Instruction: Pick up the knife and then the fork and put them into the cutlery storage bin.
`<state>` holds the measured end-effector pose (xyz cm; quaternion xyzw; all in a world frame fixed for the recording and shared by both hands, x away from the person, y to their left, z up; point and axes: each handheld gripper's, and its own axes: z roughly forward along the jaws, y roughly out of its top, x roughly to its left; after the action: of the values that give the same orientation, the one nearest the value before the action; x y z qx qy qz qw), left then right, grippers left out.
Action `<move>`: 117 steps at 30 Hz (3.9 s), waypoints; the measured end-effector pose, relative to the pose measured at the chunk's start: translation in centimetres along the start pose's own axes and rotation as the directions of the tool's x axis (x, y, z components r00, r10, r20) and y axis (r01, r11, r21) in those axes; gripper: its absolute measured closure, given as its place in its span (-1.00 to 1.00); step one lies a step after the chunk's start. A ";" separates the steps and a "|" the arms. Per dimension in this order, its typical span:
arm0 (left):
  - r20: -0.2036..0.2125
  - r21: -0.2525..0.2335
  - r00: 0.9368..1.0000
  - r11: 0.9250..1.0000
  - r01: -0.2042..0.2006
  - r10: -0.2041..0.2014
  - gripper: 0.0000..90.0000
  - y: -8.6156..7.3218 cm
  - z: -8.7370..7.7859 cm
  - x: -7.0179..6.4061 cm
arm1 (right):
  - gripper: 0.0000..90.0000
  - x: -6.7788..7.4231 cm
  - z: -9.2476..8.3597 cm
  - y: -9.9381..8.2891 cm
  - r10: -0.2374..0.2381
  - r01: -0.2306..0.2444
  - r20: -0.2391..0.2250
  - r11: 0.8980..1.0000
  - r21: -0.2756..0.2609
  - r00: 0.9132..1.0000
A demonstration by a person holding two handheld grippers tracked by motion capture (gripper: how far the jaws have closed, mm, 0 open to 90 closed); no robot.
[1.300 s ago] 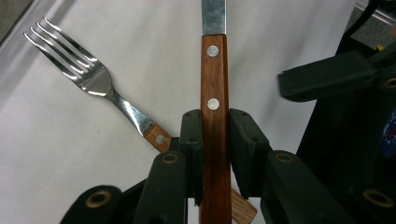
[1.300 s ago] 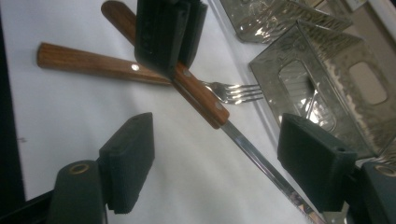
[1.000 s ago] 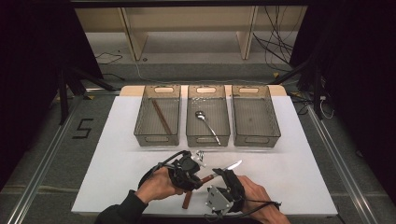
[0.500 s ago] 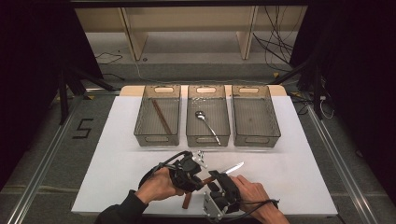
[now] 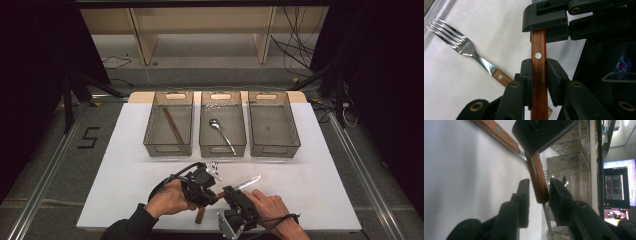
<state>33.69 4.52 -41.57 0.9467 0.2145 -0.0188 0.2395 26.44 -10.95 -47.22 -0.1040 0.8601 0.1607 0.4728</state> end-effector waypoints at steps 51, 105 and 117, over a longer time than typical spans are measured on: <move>-0.136 -0.384 0.957 0.904 0.188 -0.256 -0.62 -9.1 -3.6 4.3 | 0.80 -11.2 -1.0 -7.1 0.623 -0.620 -0.082 0.783 0.061 0.778; -0.181 -0.536 0.938 0.829 0.157 -0.295 -0.65 -12.4 -3.8 3.6 | 0.80 -21.8 8.5 -20.4 0.989 -0.979 -0.043 -0.130 0.159 -0.138; -0.175 -0.547 0.938 0.821 0.160 -0.299 -0.65 -12.5 -3.9 3.5 | 0.79 -20.7 9.8 -20.6 0.985 -0.965 -0.021 -0.162 0.206 -0.170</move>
<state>31.39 17.64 -44.21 0.8063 0.3535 0.1327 0.4553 51.92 -25.78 -38.29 0.6009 0.6810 0.4030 0.1134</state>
